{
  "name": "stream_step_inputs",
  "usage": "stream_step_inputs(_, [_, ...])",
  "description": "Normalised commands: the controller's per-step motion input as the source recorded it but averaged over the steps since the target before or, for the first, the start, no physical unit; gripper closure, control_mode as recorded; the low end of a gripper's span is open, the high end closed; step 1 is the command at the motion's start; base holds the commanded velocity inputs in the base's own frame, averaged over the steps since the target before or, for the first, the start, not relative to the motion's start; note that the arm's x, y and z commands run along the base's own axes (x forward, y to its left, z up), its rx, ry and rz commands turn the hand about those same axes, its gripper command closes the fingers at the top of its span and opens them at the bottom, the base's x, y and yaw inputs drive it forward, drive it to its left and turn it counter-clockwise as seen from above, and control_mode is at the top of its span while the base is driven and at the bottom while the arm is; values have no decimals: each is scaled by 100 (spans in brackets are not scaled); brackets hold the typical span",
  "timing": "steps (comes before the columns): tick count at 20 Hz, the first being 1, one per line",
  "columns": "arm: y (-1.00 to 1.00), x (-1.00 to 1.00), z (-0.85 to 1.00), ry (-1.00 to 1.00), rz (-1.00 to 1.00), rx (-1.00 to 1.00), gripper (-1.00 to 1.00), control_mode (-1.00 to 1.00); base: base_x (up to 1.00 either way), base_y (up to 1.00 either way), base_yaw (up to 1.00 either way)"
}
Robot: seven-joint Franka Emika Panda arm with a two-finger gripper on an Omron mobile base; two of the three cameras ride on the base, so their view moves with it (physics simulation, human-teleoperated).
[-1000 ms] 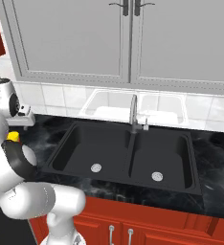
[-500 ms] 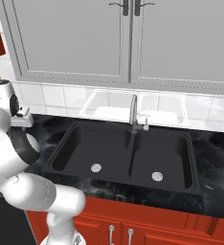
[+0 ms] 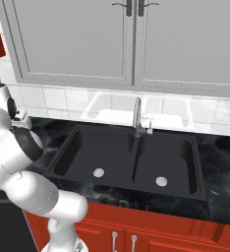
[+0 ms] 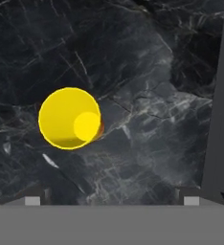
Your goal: Place the glass cup in the left basin and the cup in the right basin of the sink.
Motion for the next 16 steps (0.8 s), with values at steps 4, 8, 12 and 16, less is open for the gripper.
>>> stream_step_inputs(4, [0,0,-7,0,0,-5,-100,-100,0,0,0])
stream_step_inputs(8, [0,4,-9,2,0,-1,-100,-100,0,0,0])
stream_step_inputs(12, [0,4,-7,4,0,0,-100,-100,0,0,0])
stream_step_inputs(16, [0,3,-9,5,0,0,-100,-100,0,0,0])
